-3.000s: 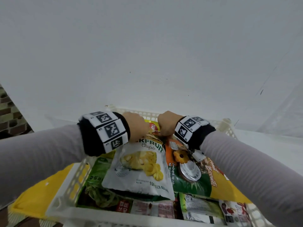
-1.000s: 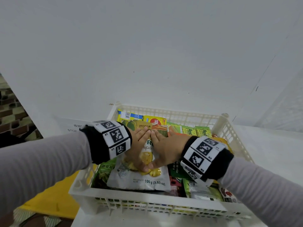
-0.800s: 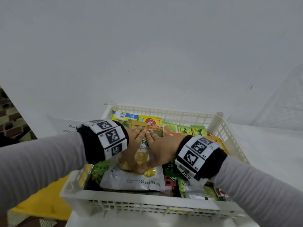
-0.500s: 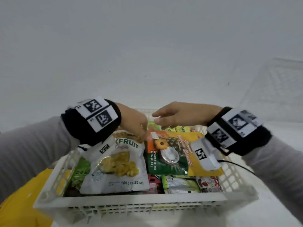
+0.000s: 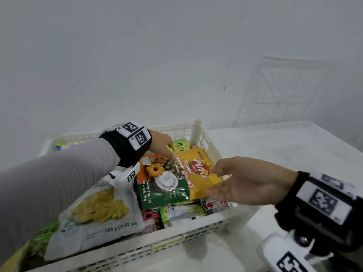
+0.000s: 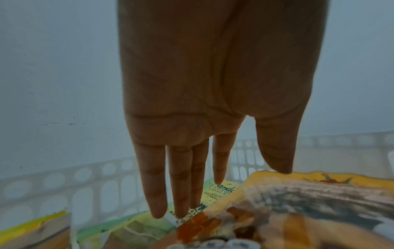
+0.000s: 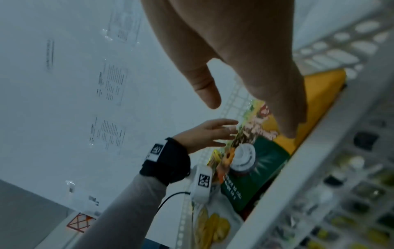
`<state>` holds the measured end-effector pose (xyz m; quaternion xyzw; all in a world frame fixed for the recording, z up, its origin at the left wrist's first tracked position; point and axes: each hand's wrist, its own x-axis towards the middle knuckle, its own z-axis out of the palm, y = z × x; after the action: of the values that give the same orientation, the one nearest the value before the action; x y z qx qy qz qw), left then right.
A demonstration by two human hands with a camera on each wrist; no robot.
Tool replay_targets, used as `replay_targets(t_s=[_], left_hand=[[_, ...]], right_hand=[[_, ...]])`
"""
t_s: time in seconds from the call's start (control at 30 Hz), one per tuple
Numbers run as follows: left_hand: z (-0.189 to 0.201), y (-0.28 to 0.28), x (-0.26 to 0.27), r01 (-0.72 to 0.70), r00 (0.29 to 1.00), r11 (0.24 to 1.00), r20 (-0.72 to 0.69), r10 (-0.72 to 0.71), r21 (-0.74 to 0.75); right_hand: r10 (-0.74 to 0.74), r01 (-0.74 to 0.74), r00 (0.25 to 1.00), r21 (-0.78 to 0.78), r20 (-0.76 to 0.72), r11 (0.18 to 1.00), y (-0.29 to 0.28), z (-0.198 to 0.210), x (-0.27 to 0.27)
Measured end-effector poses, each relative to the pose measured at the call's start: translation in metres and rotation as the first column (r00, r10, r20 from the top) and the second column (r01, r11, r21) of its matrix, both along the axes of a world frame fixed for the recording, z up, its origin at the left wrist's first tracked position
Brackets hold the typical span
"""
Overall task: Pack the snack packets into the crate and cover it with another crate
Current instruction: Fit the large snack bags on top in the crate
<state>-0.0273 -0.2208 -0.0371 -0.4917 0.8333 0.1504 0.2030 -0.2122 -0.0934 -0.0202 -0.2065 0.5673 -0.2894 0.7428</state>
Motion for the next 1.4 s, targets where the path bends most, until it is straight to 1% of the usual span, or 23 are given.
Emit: replay_targets(t_s=[0.1, 0.17, 0.23, 0.3, 0.43, 0.6, 0.73, 0.8, 0.9, 0.97, 1.0, 1.03, 1.07, 1.13, 1.17, 1.2, 1.23, 1.27, 1.3, 1.37, 1.4], left_hand=[[-0.005, -0.006, -0.006, -0.018, 0.998, 0.999, 0.055, 0.016, 0.036], [-0.007, -0.008, -0.009, -0.020, 0.997, 1.000, 0.070, 0.019, 0.014], [-0.007, -0.008, -0.012, -0.024, 0.998, 1.000, 0.062, 0.024, -0.004], [-0.009, -0.009, -0.013, -0.043, 0.998, 0.999, 0.052, 0.043, -0.008], [-0.010, -0.010, -0.013, -0.075, 0.997, 0.996, 0.004, 0.075, -0.051], [0.002, -0.012, -0.009, -0.162, 0.980, 0.981, -0.133, 0.147, -0.110], [0.017, -0.010, -0.001, -0.212, 0.957, 0.960, -0.238, 0.167, -0.181], [0.026, -0.010, 0.007, -0.248, 0.934, 0.944, -0.312, 0.174, -0.216], [0.042, -0.005, 0.022, -0.311, 0.882, 0.913, -0.438, 0.175, -0.263], [0.052, 0.002, 0.032, -0.373, 0.820, 0.889, -0.542, 0.183, -0.264], [0.055, 0.006, 0.036, -0.414, 0.777, 0.876, -0.597, 0.200, -0.245], [0.057, 0.011, 0.040, -0.460, 0.717, 0.865, -0.658, 0.228, -0.201], [0.057, 0.015, 0.043, -0.501, 0.639, 0.856, -0.722, 0.265, -0.130], [0.054, 0.027, 0.048, -0.549, 0.436, 0.832, -0.820, 0.371, 0.084], [0.051, 0.032, 0.051, -0.545, 0.352, 0.816, -0.832, 0.429, 0.190], [0.048, 0.037, 0.053, -0.532, 0.297, 0.800, -0.824, 0.482, 0.277], [0.044, 0.042, 0.057, -0.519, 0.267, 0.782, -0.804, 0.532, 0.345], [0.040, 0.047, 0.059, -0.508, 0.252, 0.762, -0.776, 0.578, 0.402], [0.036, 0.050, 0.060, -0.503, 0.260, 0.747, -0.748, 0.611, 0.435], [0.025, 0.054, 0.063, -0.526, 0.320, 0.727, -0.689, 0.650, 0.442], [0.020, 0.057, 0.062, -0.541, 0.353, 0.716, -0.654, 0.669, 0.441]], right_hand=[[-0.097, 0.091, 0.991, 0.065, 0.097, 0.994, 0.013, -0.009, 0.017], [-0.164, 0.152, 0.974, 0.083, 0.158, 0.985, 0.018, -0.015, 0.030], [-0.255, 0.245, 0.955, 0.080, 0.150, 0.966, 0.017, -0.022, 0.037], [-0.312, 0.303, 0.940, 0.087, 0.138, 0.949, 0.016, -0.025, 0.041], [-0.402, 0.386, 0.889, 0.116, 0.217, 0.915, 0.016, -0.032, 0.043], [-0.518, 0.504, 0.838, 0.120, 0.171, 0.855, 0.012, -0.044, 0.045], [-0.568, 0.562, 0.785, 0.101, 0.247, 0.821, 0.009, -0.042, 0.045], [-0.569, 0.581, 0.770, 0.052, 0.289, 0.812, 0.008, -0.038, 0.048], [-0.554, 0.619, 0.754, -0.100, 0.351, 0.779, 0.006, -0.031, 0.046], [-0.533, 0.636, 0.744, -0.180, 0.403, 0.751, 0.003, -0.022, 0.041], [-0.514, 0.636, 0.744, -0.217, 0.427, 0.741, 0.001, -0.015, 0.040], [-0.493, 0.633, 0.749, -0.256, 0.443, 0.731, -0.003, -0.009, 0.037], [-0.471, 0.621, 0.764, -0.302, 0.441, 0.723, -0.008, -0.001, 0.036], [-0.426, 0.558, 0.823, -0.399, 0.375, 0.728, -0.020, 0.011, 0.033], [-0.399, 0.509, 0.858, -0.439, 0.323, 0.740, -0.027, 0.016, 0.031], [-0.371, 0.455, 0.890, -0.473, 0.264, 0.755, -0.034, 0.020, 0.029], [-0.339, 0.394, 0.919, -0.500, 0.201, 0.771, -0.041, 0.022, 0.028], [-0.299, 0.322, 0.945, -0.519, 0.131, 0.792, -0.048, 0.024, 0.027], [-0.251, 0.241, 0.967, -0.520, 0.053, 0.819, -0.053, 0.026, 0.025], [-0.109, 0.031, 0.984, -0.466, -0.141, 0.884, -0.065, 0.027, 0.023], [-0.026, -0.077, 0.971, -0.414, -0.239, 0.907, -0.070, 0.027, 0.022]])
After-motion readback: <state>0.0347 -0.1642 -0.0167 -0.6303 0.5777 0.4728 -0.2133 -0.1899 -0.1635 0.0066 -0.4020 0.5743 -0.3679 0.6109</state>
